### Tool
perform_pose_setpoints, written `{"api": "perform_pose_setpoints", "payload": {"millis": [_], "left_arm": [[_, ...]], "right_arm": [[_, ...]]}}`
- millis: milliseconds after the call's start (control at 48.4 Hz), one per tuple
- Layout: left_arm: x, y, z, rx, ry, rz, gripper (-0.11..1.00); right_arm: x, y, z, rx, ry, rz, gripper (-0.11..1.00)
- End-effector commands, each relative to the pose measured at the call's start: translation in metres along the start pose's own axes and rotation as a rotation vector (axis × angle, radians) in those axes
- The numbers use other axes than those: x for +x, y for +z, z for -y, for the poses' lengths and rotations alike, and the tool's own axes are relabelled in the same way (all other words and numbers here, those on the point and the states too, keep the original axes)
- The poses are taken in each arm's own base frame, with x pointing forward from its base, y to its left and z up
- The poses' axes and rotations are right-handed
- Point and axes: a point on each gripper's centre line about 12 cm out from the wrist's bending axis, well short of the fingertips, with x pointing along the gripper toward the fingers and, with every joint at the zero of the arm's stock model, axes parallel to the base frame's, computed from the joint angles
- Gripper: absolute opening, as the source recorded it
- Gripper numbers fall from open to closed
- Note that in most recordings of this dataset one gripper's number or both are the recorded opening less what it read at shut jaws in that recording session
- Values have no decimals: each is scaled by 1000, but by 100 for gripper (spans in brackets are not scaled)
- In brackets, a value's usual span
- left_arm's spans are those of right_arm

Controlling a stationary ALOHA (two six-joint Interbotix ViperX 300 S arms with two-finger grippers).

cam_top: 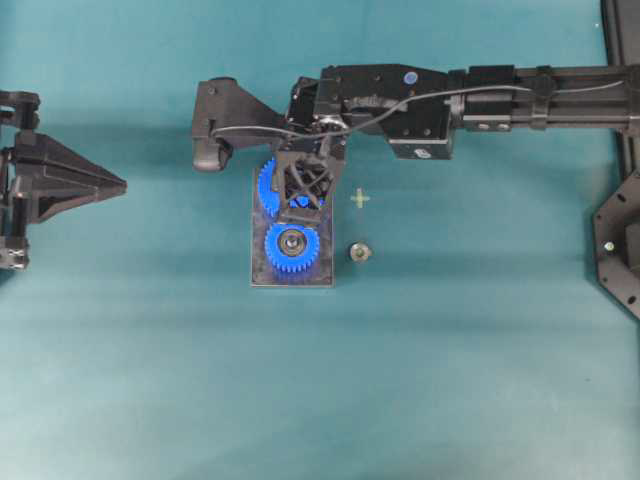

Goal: Insert the washer onto the shaft.

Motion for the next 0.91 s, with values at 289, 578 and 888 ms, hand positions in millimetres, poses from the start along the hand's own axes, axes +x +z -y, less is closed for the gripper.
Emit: {"api": "perform_pose_setpoints", "payload": {"millis": [289,578,888], "left_arm": [[0,5,0,1,1,13,0],[0,5,0,1,1,13,0],[0,5,0,-1,0,16,0]], "right_arm": [[-13,6,-3,-12,2,37,30],[-13,8,-1,0,1,45,37],[-27,16,2,-6,-10,81,75]]}}
